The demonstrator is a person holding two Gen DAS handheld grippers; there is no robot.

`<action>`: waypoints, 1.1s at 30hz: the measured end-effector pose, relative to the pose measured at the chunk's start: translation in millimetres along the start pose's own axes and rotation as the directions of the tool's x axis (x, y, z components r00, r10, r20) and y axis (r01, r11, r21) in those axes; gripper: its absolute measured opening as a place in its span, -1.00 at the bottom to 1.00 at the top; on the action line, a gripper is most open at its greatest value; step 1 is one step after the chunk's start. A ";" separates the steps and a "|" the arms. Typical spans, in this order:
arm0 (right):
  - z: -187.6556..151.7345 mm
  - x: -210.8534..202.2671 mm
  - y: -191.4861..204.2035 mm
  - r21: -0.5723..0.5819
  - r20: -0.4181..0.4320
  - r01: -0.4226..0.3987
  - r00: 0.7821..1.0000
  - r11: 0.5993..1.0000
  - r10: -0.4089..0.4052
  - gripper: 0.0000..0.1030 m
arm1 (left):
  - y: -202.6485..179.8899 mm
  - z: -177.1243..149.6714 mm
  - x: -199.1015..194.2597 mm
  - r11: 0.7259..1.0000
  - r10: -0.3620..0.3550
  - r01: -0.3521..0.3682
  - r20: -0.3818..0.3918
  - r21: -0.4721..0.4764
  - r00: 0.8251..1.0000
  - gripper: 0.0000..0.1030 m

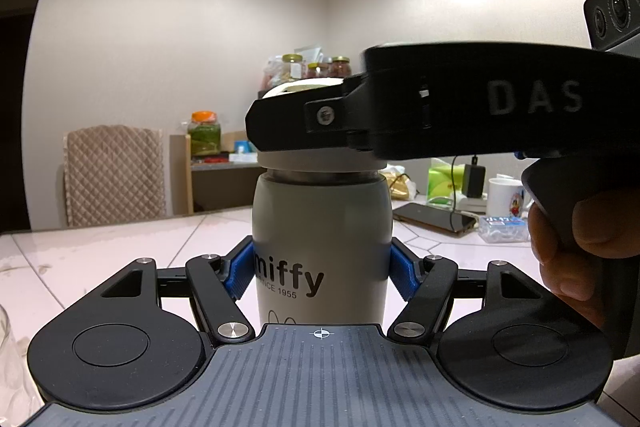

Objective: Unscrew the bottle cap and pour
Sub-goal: 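Rotate the right tool back, regrip the cap, and twist it again, then twist the cap with the right tool while the left tool holds the bottle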

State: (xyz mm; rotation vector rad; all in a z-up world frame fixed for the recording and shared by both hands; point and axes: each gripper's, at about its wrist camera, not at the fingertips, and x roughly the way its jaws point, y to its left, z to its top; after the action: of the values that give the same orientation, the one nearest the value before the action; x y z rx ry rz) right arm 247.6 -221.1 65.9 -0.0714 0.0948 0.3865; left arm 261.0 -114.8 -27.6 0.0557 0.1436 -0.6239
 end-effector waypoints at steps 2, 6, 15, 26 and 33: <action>-1.2 -0.3 4.4 -0.014 0.005 0.009 1.000 1.000 -0.009 0.60 | 3.7 0.1 0.9 1.000 -0.002 0.002 0.000 0.000 1.000 0.40; -2.1 0.7 9.3 -0.022 -0.001 0.012 1.000 1.000 -0.012 0.51 | 7.6 -2.0 1.4 1.000 -0.002 0.002 0.000 0.000 1.000 0.40; -2.7 2.1 4.2 -0.014 -0.013 -0.020 1.000 1.000 0.019 0.43 | 2.1 1.0 2.1 1.000 -0.003 0.003 -0.001 -0.001 1.000 0.40; 3.3 6.4 -31.4 -0.039 -0.034 -0.253 0.967 0.967 0.252 0.41 | 3.1 6.4 -0.2 1.000 -0.003 0.003 -0.002 -0.002 1.000 0.40; 9.8 18.0 -57.3 -0.069 -0.054 -0.441 0.897 0.895 0.438 0.40 | 8.1 1.6 0.7 1.000 -0.001 0.001 -0.001 -0.007 1.000 0.40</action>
State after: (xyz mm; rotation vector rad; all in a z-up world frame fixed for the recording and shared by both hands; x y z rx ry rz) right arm 286.7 -266.5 76.6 -0.1376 0.1328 0.8447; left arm 266.4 -108.7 -26.0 0.0495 0.1467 -0.6248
